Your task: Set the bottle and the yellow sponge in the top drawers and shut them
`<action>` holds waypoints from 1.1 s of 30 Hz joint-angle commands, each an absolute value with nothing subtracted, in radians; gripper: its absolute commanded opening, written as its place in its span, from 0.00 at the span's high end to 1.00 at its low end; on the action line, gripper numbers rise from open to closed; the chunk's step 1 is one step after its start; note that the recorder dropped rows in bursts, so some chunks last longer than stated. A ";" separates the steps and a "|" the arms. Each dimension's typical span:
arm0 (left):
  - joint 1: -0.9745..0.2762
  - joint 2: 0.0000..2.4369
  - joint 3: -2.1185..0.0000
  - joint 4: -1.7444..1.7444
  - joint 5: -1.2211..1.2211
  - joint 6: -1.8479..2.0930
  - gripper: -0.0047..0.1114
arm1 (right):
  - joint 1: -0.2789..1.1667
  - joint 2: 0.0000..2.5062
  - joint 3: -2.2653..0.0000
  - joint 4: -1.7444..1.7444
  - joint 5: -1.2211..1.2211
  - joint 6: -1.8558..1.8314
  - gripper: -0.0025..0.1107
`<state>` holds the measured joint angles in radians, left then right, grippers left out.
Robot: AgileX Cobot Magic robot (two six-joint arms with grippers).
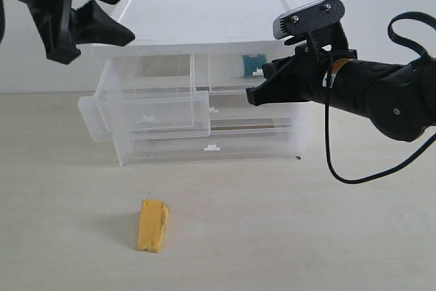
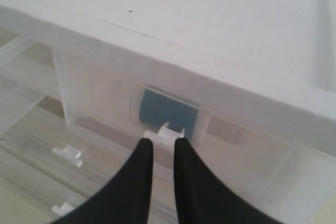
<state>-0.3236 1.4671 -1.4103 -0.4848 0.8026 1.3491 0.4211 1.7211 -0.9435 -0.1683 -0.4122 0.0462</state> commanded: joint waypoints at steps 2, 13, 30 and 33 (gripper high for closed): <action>-0.323 1.384 -1.413 -0.339 0.824 0.945 0.51 | 0.418 1.719 -0.947 -0.170 -0.393 0.047 0.87; -0.300 1.172 -1.117 -0.401 0.482 0.788 0.93 | 0.420 1.518 -0.927 -0.174 -0.204 0.096 0.87; -0.300 0.865 -0.526 -0.745 -0.159 0.755 0.93 | 0.608 1.452 -0.850 -0.194 0.017 0.159 0.87; -0.300 0.865 -0.448 -0.745 -0.260 0.716 0.93 | 0.627 1.452 -0.850 -0.183 0.120 0.159 0.87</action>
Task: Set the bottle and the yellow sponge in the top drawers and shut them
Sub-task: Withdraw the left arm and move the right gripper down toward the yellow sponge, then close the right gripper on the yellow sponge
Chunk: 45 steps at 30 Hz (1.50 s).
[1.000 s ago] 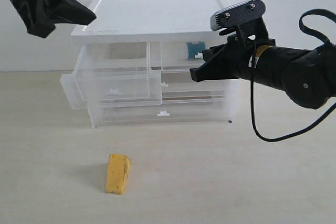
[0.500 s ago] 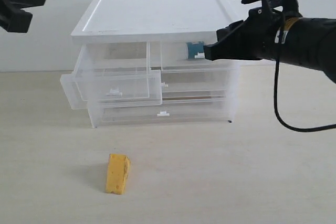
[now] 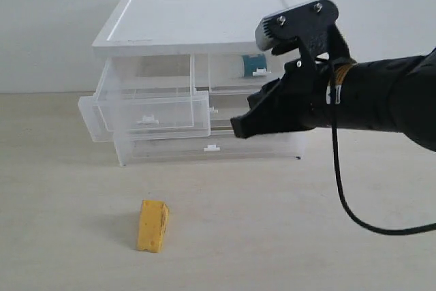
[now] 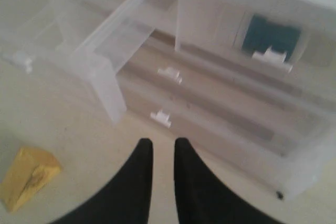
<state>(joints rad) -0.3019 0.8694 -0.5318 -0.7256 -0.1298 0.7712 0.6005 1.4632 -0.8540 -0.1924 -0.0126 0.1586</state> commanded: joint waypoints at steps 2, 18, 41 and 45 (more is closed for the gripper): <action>-0.300 0.865 -0.400 -0.745 -0.315 0.706 0.93 | 0.640 1.452 -0.850 -0.164 0.179 0.159 0.87; -0.300 0.865 -0.237 -0.534 -0.522 0.488 0.93 | 0.928 1.589 -0.850 0.058 0.139 0.179 0.24; -0.300 0.865 -0.234 -0.504 -0.524 0.455 0.93 | 0.947 1.904 -1.032 0.197 -0.016 0.224 0.23; -0.300 0.865 -0.234 -0.499 -0.524 0.455 0.93 | 0.949 1.953 -1.059 0.207 -0.056 0.226 0.23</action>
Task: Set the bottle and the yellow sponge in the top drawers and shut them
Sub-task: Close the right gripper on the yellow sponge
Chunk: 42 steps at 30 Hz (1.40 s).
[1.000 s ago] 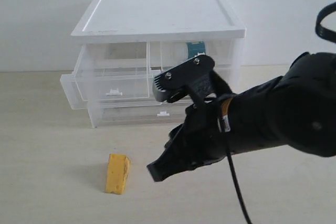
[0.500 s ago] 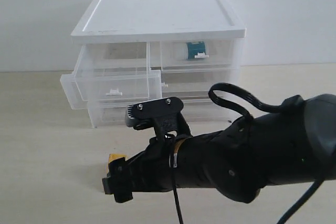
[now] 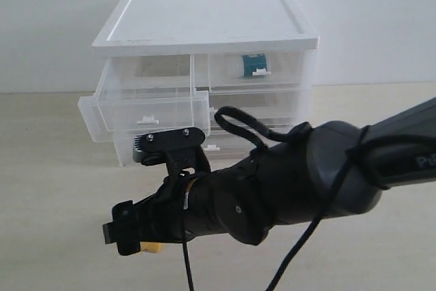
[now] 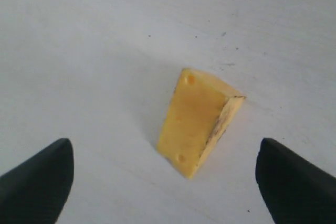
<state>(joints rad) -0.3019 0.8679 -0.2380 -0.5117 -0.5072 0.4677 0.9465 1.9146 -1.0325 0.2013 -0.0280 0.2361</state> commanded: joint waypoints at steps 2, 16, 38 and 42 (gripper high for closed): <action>-0.300 0.865 -0.234 -0.499 -0.524 0.451 0.93 | 0.949 1.980 -1.081 0.217 -0.060 0.226 0.23; -0.300 0.865 -0.234 -0.480 -0.515 0.441 0.93 | 0.923 2.065 -1.181 0.212 0.025 0.172 0.51; -0.300 0.865 -0.234 -0.475 -0.509 0.441 0.93 | 0.919 1.987 -1.181 0.142 0.056 0.152 0.46; -0.300 0.865 -0.234 -0.475 -0.509 0.441 0.93 | 0.917 2.048 -1.198 0.147 -0.017 0.192 0.36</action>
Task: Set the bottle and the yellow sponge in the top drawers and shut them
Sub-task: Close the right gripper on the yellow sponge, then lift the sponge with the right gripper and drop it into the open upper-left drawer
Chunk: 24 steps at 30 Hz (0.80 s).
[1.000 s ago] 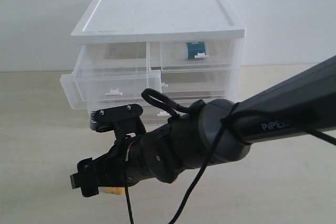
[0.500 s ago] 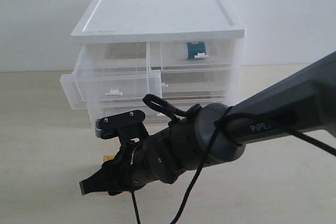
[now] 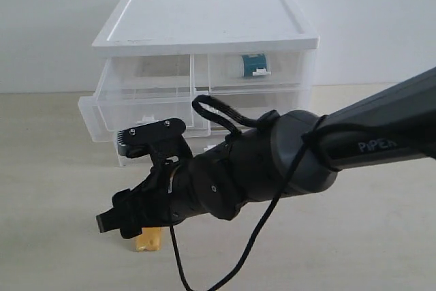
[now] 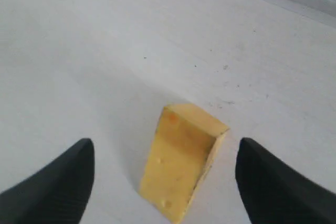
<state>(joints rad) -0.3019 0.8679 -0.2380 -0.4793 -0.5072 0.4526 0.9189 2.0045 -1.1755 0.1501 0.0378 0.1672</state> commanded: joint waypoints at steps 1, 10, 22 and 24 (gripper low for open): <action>-0.300 0.865 -0.234 -0.475 -0.504 0.441 0.93 | 0.917 2.063 -1.219 0.147 0.000 0.192 0.36; -0.300 0.865 -0.234 -0.475 -0.508 0.441 0.93 | 0.917 2.140 -1.348 0.082 0.217 0.192 0.67; -0.300 0.865 -0.234 -0.475 -0.507 0.443 0.93 | 0.955 2.005 -1.348 0.000 0.392 0.083 0.98; -0.300 0.865 -0.234 -0.475 -0.507 0.444 0.93 | 0.996 1.965 -1.348 0.000 0.428 0.033 0.98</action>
<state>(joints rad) -0.3019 0.8679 -0.2380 -0.4793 -0.5012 0.4500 0.9482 2.0284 -1.3439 0.0000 0.3890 0.1036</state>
